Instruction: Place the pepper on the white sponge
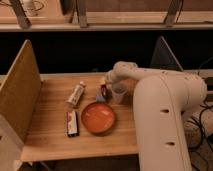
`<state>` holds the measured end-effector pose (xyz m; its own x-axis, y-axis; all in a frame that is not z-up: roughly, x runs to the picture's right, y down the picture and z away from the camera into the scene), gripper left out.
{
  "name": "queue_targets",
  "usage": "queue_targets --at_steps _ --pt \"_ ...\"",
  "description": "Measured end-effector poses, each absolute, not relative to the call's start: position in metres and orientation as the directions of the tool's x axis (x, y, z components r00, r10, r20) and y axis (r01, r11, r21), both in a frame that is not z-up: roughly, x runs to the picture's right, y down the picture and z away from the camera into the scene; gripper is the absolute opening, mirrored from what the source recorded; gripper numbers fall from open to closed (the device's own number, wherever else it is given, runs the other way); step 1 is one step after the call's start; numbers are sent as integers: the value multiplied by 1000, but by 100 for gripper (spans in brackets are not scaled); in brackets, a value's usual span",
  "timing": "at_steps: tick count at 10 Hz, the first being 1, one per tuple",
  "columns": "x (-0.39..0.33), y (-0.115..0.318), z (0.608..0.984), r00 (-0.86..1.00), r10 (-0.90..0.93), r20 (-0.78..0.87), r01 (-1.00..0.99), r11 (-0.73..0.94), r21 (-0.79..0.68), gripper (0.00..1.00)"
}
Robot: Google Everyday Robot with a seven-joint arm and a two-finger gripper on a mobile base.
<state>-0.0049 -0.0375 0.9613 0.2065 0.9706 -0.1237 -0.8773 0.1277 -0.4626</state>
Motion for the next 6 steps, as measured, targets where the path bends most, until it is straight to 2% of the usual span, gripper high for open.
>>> queue_targets --at_steps 6 --pt "3 -17 965 171 971 -166 -901 86 -425 0"
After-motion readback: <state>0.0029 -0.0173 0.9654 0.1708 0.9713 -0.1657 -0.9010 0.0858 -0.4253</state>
